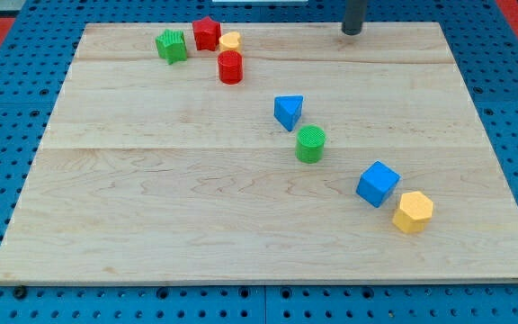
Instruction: Move the red star to the bottom left
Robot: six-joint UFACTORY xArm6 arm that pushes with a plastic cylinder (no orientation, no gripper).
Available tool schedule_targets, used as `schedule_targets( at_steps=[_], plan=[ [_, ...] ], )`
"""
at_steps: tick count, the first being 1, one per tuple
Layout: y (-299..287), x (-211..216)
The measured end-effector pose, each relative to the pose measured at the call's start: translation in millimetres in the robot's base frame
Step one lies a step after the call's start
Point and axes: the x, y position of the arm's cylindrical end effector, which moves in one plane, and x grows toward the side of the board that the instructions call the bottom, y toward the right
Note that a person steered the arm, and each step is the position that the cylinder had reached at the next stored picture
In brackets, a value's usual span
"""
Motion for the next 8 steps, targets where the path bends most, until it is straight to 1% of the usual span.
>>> schedule_targets(
  at_steps=[1,5,6,8],
  plan=[
    [-35.4,-9.7],
    [-172.5,-10.7],
    [-184.6,-10.8],
    [-184.6,-0.5]
  ],
)
